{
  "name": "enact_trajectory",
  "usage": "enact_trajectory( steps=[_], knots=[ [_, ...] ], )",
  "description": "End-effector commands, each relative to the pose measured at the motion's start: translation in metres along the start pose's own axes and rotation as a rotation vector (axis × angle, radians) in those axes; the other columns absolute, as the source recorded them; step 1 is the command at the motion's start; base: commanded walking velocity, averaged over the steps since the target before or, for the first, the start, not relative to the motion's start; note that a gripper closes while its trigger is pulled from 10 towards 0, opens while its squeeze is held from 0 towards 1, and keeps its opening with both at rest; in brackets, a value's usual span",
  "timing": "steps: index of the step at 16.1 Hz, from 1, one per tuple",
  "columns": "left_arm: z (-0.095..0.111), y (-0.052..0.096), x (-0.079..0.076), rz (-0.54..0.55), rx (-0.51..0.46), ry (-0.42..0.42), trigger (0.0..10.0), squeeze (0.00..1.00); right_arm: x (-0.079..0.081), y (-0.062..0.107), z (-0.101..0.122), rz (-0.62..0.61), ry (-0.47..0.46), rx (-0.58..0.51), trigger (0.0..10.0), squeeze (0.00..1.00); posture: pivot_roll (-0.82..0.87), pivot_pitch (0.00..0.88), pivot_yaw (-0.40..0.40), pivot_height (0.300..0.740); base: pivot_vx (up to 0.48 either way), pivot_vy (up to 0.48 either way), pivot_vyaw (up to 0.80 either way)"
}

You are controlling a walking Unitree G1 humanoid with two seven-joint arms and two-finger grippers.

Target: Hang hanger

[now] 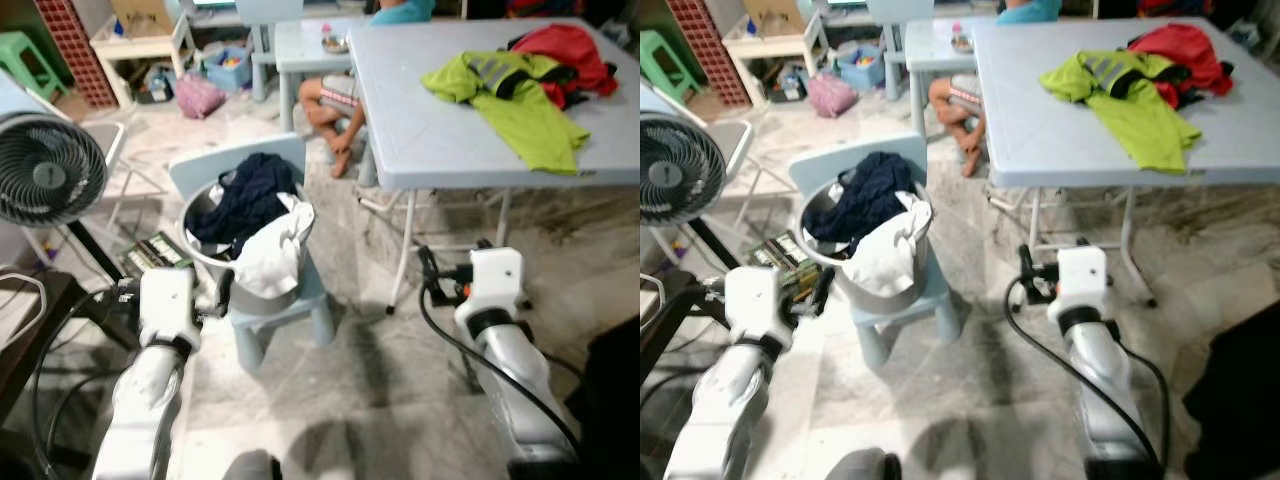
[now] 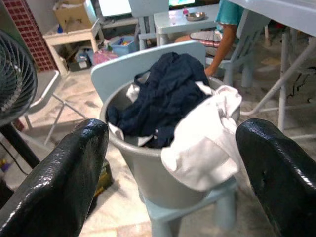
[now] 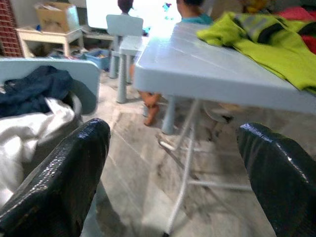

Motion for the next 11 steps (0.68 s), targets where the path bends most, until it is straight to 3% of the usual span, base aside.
enact_trajectory(
  steps=[1, 3, 5, 7, 9, 11],
  knots=[
    [0.004, 0.002, 0.002, 0.000, -0.017, -0.002, 10.0, 0.00, -0.017, 0.008, 0.000, -0.074, -0.017, 0.013, 10.0, 0.00, -0.02, 0.050, 0.025, 0.740, 0.000, 0.000, 0.00],
    [0.005, 0.002, 0.002, -0.001, -0.015, 0.005, 10.0, 0.00, -0.022, 0.009, 0.000, -0.110, -0.059, 0.019, 10.0, 0.00, -0.03, 0.056, 0.038, 0.740, 0.000, 0.000, 0.00],
    [0.013, -0.004, 0.000, -0.007, -0.040, 0.015, 10.0, 0.00, -0.021, 0.002, 0.009, -0.089, -0.033, 0.015, 10.0, 0.00, -0.03, 0.059, 0.045, 0.740, 0.000, 0.000, 0.00],
    [0.017, -0.005, -0.001, -0.015, -0.046, -0.001, 10.0, 0.00, -0.038, 0.007, 0.003, -0.184, -0.075, 0.106, 10.0, 0.00, -0.04, 0.062, 0.045, 0.740, 0.000, 0.000, 0.00],
    [0.015, -0.002, 0.003, -0.012, -0.040, 0.013, 10.0, 0.00, -0.042, 0.012, 0.009, -0.144, -0.054, 0.127, 10.0, 0.00, -0.04, 0.063, 0.047, 0.740, 0.000, 0.000, 0.00],
    [0.009, 0.005, 0.006, 0.001, -0.027, 0.012, 10.0, 0.00, -0.031, 0.018, 0.016, -0.034, 0.009, 0.128, 10.0, 0.00, -0.05, 0.075, 0.044, 0.740, 0.000, 0.000, 0.00]
  ],
)
Point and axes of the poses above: a point about 5 cm out from each wrist's last joint towards the gripper, its own y axis pointing back from the gripper into the wrist, its own z axis along the axis of the wrist's last joint, x = y × z, the point moved 2 cm from there along -y, pointing out of the wrist towards the gripper, and after that the axes turned 15 degrees about -y, right-handed, at the moved point
